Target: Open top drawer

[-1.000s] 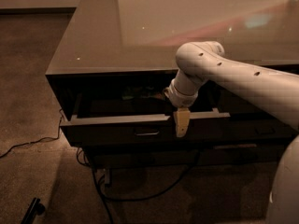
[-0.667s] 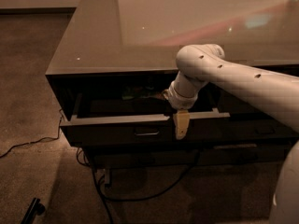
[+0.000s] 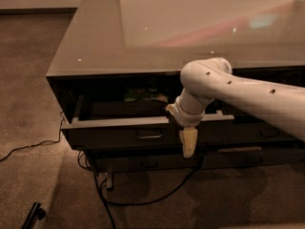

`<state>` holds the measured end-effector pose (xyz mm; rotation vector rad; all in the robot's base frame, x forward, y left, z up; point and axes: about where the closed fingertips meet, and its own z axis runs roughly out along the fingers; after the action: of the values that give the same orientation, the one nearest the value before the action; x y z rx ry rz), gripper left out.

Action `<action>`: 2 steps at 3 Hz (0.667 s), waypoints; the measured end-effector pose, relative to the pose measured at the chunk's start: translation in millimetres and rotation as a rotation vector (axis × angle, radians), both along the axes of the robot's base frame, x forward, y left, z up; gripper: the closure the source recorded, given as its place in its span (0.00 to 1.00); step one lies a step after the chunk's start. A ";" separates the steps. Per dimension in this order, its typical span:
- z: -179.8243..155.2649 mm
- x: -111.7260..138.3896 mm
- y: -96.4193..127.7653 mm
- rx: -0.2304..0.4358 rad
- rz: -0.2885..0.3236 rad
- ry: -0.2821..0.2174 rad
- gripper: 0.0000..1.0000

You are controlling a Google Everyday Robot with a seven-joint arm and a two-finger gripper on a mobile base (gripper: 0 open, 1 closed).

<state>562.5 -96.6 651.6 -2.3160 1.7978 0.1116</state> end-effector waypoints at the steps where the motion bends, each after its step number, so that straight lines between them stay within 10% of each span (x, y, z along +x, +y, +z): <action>1: -4.2 -26.7 -8.1 -0.029 0.010 -0.002 0.19; 2: -7.0 -48.1 -12.3 -0.047 0.016 0.008 0.42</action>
Offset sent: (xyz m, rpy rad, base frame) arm -0.0724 -0.0175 -0.0073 -0.0664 0.0131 0.0210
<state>514.4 -108.9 644.6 -2.3653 1.8043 0.0822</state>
